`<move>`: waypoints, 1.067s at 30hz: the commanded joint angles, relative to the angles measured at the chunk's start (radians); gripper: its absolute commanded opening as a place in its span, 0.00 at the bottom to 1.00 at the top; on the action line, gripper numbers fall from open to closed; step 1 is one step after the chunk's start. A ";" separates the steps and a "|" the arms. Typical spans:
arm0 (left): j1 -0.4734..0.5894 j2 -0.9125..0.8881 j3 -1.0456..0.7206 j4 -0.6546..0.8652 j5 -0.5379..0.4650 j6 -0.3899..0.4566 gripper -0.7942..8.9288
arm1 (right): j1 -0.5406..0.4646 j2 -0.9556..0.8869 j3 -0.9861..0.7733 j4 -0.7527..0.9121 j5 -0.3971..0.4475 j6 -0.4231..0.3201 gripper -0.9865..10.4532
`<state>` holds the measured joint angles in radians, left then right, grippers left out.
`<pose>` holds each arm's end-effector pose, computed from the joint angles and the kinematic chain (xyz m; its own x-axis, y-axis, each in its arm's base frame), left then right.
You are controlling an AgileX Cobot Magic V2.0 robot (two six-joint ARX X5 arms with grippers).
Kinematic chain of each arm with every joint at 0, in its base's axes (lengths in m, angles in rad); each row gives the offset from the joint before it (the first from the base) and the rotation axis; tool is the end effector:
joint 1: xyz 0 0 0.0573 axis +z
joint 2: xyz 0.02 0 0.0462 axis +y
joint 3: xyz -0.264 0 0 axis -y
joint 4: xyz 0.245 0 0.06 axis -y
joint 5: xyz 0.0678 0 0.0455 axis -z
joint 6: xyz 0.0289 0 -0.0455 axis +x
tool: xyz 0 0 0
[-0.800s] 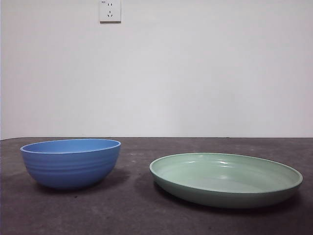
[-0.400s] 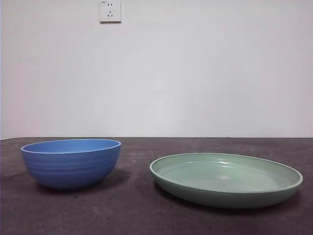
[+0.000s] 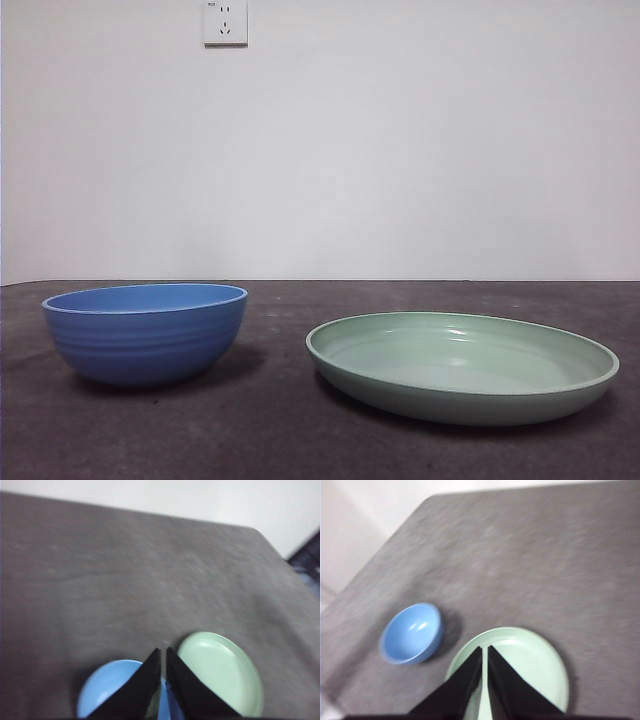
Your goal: Pick up the blue bowl, put it on the green plate, put it on desk
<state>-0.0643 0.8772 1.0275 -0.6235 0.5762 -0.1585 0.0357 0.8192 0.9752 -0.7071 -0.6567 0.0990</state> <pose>0.1650 -0.0264 0.3606 0.7098 -0.5917 -0.3822 0.4593 0.8002 -0.3857 0.1490 0.0230 0.3462 0.6525 0.6342 -0.4147 -0.4937 0.7710 0.4023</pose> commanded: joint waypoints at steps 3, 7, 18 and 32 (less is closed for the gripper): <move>-0.003 0.062 0.031 0.000 0.082 0.023 0.10 | 0.026 0.055 0.020 -0.004 -0.050 -0.080 0.10; -0.003 0.084 0.031 -0.031 0.081 0.024 0.10 | 0.027 0.063 0.020 -0.005 -0.050 -0.081 0.10; -0.003 0.090 0.031 -0.066 0.081 0.024 0.10 | 0.027 0.061 0.020 -0.064 -0.050 -0.081 0.10; -0.003 0.090 0.031 -0.067 0.078 0.062 0.73 | 0.027 0.061 0.020 -0.064 -0.049 -0.081 0.66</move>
<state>-0.0643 0.9577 1.0351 -0.7013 0.6521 -0.1204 0.0593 0.8757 0.9775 -0.7773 -0.7036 0.0338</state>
